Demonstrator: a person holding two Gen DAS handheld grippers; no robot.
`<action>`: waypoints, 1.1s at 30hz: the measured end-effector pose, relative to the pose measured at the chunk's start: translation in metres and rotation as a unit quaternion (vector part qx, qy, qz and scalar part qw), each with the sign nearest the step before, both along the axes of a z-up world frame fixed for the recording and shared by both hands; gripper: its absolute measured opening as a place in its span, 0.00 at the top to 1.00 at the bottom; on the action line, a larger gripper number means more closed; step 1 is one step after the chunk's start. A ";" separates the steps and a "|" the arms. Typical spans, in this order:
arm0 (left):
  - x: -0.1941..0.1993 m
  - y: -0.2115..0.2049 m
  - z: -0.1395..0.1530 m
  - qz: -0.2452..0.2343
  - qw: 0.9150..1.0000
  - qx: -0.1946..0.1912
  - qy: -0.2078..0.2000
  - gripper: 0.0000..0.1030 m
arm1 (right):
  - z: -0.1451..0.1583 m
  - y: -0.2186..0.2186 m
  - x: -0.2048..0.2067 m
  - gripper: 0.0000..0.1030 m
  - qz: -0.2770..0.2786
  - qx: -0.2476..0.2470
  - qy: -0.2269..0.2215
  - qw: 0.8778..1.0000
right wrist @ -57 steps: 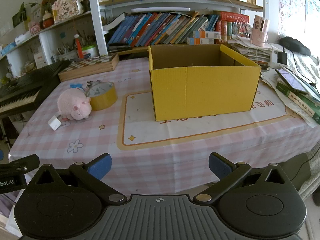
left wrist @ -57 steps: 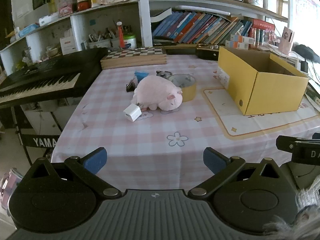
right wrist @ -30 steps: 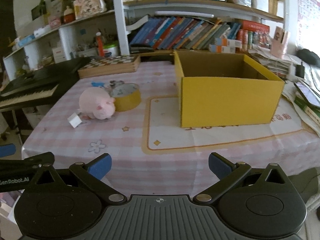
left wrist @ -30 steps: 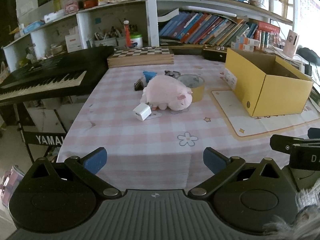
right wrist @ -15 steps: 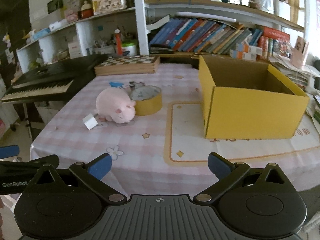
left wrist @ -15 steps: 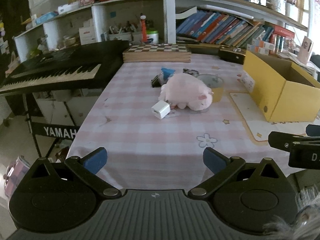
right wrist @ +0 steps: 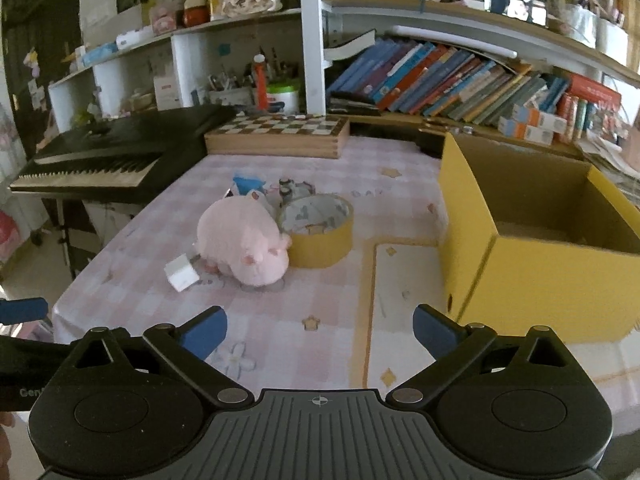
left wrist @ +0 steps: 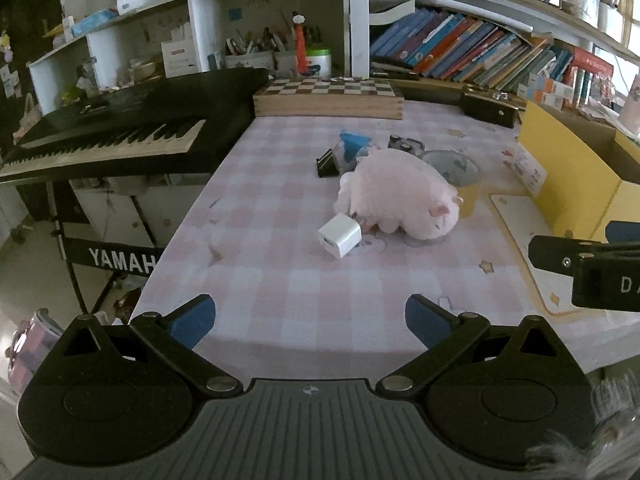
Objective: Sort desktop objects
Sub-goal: 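Close the left gripper on the white cube plug while the right gripper grasps the yellow tape roll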
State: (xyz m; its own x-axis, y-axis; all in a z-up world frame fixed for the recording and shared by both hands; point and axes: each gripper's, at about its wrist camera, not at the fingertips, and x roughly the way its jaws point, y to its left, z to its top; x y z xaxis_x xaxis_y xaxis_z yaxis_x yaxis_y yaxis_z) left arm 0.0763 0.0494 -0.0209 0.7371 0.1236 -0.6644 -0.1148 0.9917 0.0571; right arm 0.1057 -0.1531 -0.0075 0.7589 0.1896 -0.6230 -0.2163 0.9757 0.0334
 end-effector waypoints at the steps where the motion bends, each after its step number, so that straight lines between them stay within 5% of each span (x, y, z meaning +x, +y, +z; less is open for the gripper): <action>1: 0.006 0.001 -0.001 0.000 1.000 -0.001 0.001 0.02 | 0.000 0.001 0.006 0.03 0.003 -0.001 -0.001 1.000; 6: 0.032 0.000 -0.006 -0.009 1.000 -0.004 0.005 0.04 | 0.001 0.006 0.034 0.06 0.011 -0.007 -0.002 1.000; 33: 0.134 -0.002 -0.045 -0.033 0.997 -0.010 0.075 0.52 | -0.026 0.021 0.156 0.06 0.026 -0.013 0.064 0.998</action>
